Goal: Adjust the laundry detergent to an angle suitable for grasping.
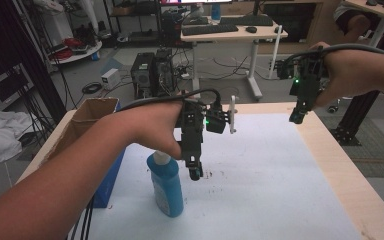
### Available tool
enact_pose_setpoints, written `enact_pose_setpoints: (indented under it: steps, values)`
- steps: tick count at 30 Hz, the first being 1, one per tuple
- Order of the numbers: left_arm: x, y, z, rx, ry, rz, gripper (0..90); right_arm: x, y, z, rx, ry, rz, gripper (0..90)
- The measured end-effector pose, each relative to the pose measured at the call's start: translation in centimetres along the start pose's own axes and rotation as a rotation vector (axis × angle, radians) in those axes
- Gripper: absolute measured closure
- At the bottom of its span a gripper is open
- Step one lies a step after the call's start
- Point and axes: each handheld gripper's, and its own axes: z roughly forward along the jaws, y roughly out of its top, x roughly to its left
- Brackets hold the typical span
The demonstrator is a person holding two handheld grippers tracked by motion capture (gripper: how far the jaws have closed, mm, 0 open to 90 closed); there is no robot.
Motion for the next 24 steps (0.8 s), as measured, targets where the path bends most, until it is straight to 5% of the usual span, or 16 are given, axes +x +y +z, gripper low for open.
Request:
enact_pose_setpoints:
  steps: [24]
  values:
    - [-0.6,0.4,-0.2,-0.011,-0.019,0.023,3.7,0.0,-1.3,-0.1,-0.008,-0.005,0.036,5.8]
